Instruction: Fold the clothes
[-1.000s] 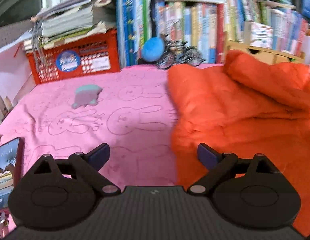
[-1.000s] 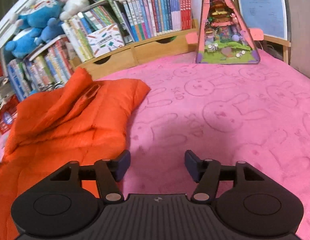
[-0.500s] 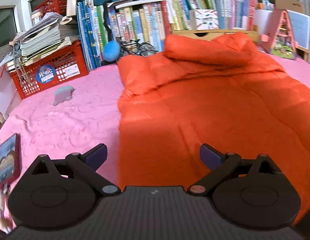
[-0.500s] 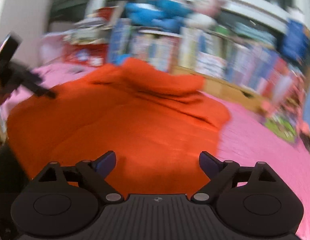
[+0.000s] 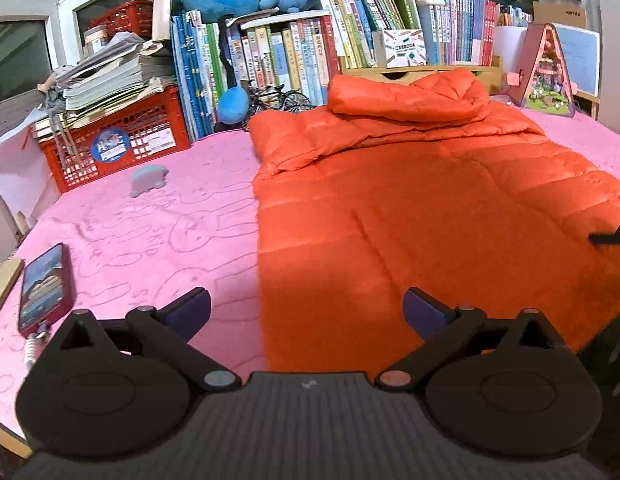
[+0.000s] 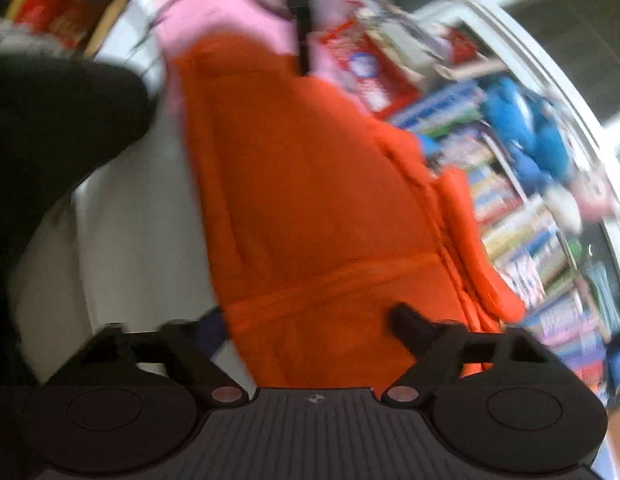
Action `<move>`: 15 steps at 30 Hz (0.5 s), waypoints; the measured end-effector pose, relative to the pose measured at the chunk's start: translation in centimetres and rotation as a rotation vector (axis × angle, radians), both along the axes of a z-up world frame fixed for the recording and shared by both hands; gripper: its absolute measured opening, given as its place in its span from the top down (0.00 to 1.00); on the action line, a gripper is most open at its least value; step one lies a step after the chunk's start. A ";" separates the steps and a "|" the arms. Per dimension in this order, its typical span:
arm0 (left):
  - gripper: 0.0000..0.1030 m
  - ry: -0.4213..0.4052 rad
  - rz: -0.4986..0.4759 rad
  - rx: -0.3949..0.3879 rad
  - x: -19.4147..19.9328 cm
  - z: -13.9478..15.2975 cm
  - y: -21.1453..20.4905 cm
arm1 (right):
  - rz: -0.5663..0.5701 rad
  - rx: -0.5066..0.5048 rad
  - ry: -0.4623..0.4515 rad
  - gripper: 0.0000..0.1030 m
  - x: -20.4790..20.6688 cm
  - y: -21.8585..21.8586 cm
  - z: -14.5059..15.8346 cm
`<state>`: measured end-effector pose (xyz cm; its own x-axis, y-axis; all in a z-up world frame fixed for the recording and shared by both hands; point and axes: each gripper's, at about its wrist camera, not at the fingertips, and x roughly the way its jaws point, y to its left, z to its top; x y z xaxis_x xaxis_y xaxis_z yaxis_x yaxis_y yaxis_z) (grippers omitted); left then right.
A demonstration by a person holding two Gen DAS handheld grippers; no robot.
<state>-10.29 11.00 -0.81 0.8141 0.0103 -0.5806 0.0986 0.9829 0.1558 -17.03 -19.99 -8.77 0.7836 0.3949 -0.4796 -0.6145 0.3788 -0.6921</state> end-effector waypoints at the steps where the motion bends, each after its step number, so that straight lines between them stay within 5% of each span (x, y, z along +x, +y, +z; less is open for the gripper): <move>1: 0.00 0.002 0.006 0.003 0.0 0.0 0.3 | -0.021 0.063 0.033 0.53 0.3 -0.3 1.5; 9: 0.00 -0.022 0.073 -0.055 0.7 0.8 2.7 | -0.179 0.415 -0.072 0.68 6.0 -0.7 10.4; 15: 0.00 -0.012 0.076 -0.037 0.1 1.4 4.2 | -0.319 0.524 0.052 0.75 16.7 -0.4 12.0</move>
<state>-10.20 15.25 0.57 0.8189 0.0513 -0.5717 0.0215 0.9926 0.1198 -0.36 -20.36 3.24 0.8829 0.3386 -0.3253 -0.4427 0.8313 -0.3362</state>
